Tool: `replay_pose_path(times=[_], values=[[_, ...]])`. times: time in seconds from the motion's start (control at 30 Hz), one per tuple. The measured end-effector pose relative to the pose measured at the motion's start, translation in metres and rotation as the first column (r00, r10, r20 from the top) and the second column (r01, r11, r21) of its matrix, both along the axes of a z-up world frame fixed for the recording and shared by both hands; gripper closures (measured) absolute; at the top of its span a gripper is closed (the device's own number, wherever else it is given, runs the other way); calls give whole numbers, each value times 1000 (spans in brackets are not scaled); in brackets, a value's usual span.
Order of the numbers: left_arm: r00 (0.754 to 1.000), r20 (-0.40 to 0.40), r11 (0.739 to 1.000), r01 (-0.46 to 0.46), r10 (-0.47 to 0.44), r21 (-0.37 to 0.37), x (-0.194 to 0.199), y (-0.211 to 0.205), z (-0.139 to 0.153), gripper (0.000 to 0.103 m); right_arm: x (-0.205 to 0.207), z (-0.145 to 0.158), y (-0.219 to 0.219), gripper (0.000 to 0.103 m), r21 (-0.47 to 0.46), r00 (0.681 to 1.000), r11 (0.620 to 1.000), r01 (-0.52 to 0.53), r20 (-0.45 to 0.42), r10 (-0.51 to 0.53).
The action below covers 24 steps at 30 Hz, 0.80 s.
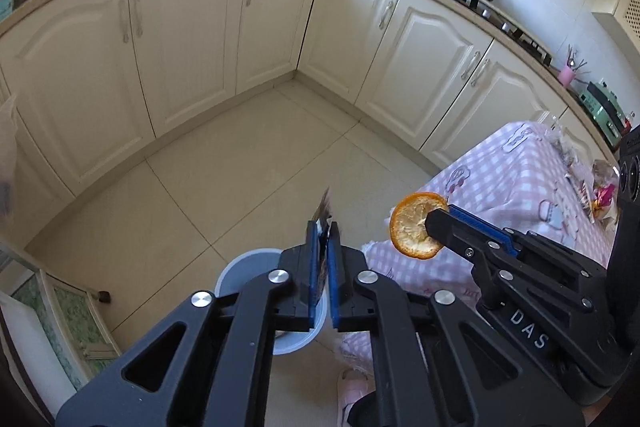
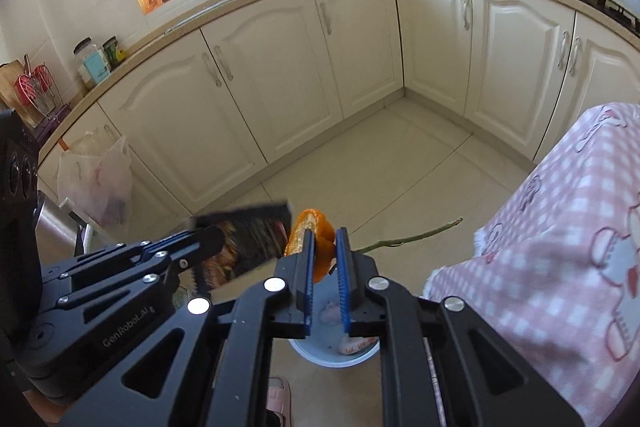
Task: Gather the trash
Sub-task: 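Open both tools over the blue bucket to drop the peel and wrapper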
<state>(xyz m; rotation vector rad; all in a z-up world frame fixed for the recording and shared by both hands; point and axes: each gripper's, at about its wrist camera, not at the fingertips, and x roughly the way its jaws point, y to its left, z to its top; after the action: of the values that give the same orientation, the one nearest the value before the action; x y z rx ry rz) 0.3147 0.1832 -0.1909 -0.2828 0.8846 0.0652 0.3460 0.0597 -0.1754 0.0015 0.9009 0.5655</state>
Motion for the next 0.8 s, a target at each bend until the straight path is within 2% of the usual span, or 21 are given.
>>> replay_pose_path(times=[0.03, 0.07, 0.1, 0.37, 0.8], values=[[1000, -9, 1000, -10, 10, 2, 0, 3, -4, 85, 1, -4, 3, 93, -4, 1000, 1000, -2, -9, 2], [1000, -14, 1000, -20, 20, -6, 1, 7, -7, 71, 2, -9, 7, 93, -9, 1000, 1000, -6, -23, 6], [1000, -16, 1000, -24, 24, -9, 0, 9, -9, 62, 4, -12, 9, 93, -12, 999, 1000, -7, -34, 7], [999, -31, 1000, -26, 26, -9, 0, 15, -19, 57, 10, -35, 21, 92, -23, 996, 1000, -4, -87, 2], [997, -20, 998, -69, 69, 3, -2, 34, -15, 55, 21, -35, 42, 91, 16, 997, 1000, -9, -81, 11]])
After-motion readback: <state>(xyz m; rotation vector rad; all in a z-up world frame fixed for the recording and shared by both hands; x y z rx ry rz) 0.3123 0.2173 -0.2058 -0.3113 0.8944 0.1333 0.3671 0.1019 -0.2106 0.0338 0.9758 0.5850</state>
